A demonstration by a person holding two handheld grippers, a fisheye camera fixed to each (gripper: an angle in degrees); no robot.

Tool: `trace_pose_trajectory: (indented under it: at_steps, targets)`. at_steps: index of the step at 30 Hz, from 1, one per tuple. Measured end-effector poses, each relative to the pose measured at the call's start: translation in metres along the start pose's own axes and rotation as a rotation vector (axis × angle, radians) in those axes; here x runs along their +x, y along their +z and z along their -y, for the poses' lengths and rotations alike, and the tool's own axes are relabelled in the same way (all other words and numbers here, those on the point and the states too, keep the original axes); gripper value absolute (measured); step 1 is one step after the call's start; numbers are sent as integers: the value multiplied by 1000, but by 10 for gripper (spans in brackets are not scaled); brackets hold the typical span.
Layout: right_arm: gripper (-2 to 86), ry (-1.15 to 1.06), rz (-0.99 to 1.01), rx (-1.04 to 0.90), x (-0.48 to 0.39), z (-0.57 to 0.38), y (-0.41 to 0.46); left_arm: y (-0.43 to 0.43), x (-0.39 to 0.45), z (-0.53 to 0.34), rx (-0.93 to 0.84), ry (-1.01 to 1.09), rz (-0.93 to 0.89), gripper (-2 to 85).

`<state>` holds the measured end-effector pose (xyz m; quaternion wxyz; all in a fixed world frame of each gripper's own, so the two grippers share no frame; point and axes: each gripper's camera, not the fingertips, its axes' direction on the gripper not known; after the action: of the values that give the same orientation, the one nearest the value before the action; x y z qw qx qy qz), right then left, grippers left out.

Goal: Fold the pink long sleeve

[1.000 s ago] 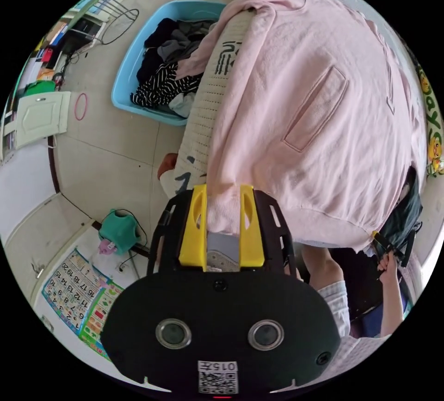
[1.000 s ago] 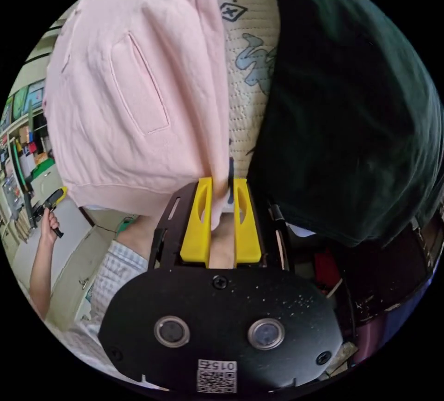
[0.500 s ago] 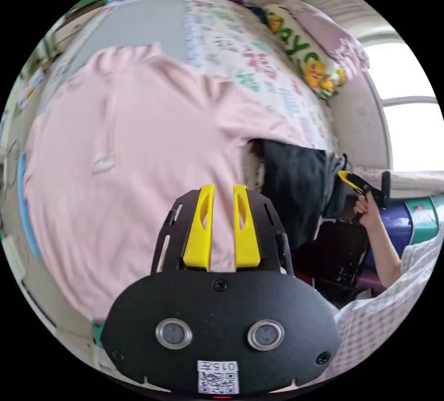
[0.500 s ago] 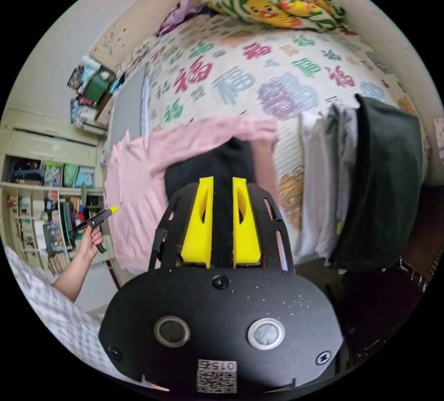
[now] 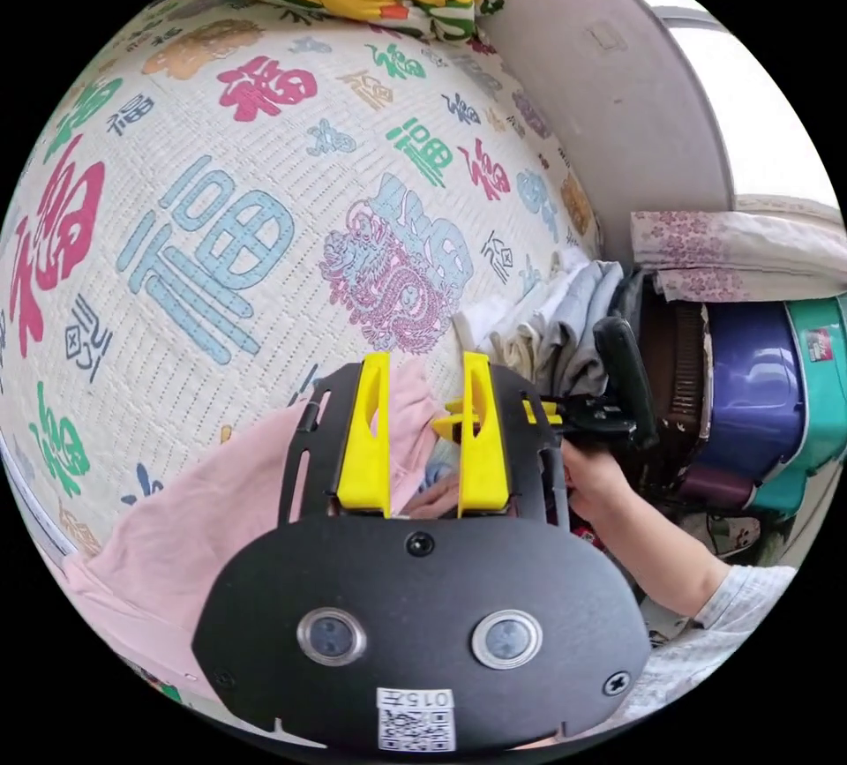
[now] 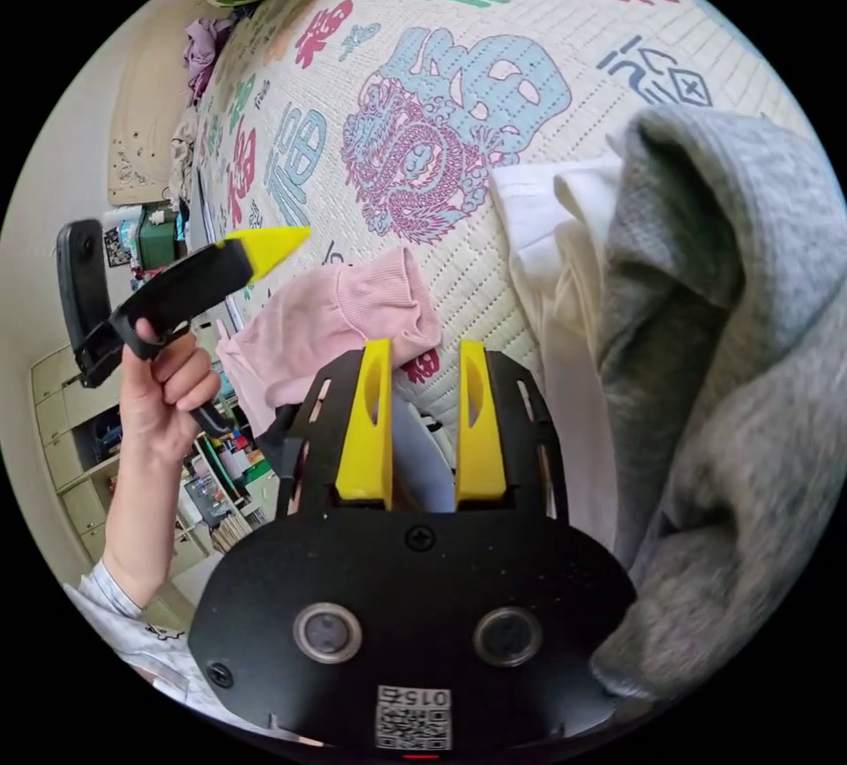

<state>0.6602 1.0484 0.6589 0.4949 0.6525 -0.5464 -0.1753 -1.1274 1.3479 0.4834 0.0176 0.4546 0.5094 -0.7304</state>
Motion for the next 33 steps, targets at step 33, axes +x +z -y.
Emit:
trace_pose_trajectory:
  at_steps: [33]
  targets:
    - [-2, -942, 316, 100, -332, -334, 177, -128, -181, -643, 891, -367, -134, -3]
